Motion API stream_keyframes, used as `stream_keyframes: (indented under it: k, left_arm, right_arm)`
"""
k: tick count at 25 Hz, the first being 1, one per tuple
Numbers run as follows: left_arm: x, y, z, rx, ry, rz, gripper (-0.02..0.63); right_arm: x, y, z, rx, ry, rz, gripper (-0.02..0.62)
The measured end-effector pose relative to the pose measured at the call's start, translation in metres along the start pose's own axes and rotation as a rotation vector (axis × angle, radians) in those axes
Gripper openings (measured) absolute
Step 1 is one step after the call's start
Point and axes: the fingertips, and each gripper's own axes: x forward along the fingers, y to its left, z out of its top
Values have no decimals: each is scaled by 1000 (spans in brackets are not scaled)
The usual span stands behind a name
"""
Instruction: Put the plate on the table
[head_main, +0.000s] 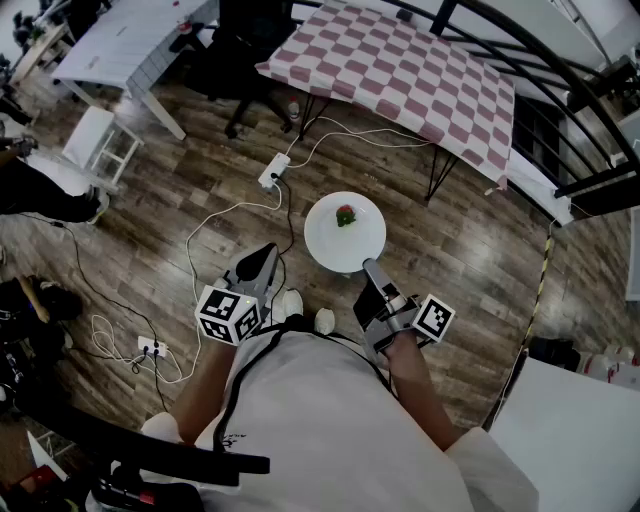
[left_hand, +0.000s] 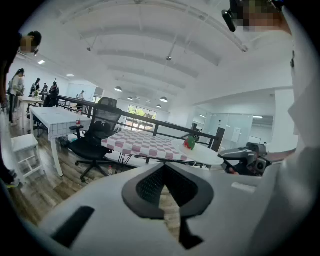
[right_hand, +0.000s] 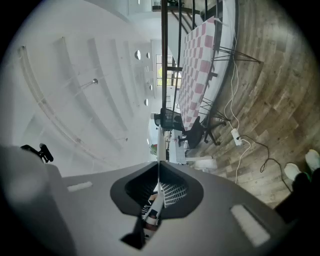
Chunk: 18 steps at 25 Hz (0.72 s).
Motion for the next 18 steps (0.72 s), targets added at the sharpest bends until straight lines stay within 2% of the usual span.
stream_keyframes:
  k: [18]
  left_arm:
    - [-2, 19, 9, 10, -11, -3, 8]
  right_arm:
    - [25, 9, -7, -24, 10, 35, 17]
